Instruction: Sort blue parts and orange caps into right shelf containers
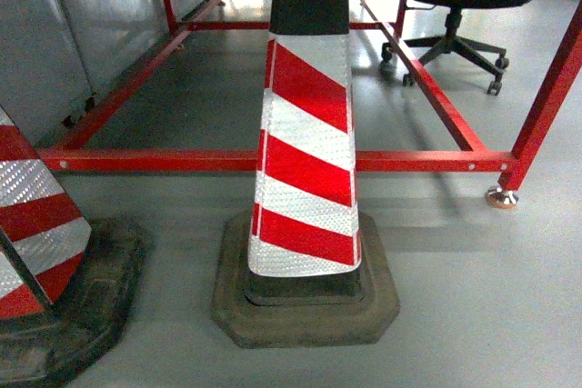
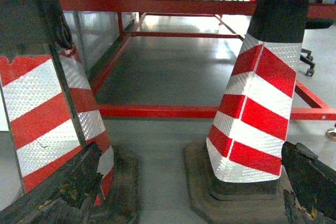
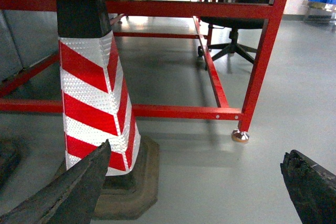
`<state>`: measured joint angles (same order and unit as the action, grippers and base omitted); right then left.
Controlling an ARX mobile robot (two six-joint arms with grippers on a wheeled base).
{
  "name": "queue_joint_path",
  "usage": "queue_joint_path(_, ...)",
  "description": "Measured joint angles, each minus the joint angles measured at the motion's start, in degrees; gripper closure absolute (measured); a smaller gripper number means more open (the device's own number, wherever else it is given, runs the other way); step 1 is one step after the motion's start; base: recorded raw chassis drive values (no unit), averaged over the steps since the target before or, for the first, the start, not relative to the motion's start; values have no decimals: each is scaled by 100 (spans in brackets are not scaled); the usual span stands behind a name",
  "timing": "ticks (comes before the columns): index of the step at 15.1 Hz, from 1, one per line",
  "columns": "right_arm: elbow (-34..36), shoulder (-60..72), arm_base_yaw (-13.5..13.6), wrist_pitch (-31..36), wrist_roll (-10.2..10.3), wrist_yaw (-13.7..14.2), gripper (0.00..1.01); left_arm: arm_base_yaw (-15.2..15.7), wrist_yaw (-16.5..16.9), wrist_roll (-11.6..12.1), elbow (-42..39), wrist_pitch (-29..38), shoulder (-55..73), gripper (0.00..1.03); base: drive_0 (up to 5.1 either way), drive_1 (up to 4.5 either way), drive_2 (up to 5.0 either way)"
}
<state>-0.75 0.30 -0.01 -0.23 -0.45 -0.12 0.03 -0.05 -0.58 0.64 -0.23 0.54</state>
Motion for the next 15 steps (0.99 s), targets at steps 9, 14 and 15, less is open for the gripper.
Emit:
queue_joint_path(9, 0, 0, 0, 0, 0, 0, 3, 0, 0, -2, 0, 0, 0, 5, 0, 0, 0)
queue_joint_path(14, 0, 0, 0, 0, 0, 0, 3, 0, 0, -2, 0, 0, 0, 5, 0, 0, 0)
queue_joint_path(15, 0, 0, 0, 0, 0, 0, 3, 0, 0, -2, 0, 0, 0, 5, 0, 0, 0)
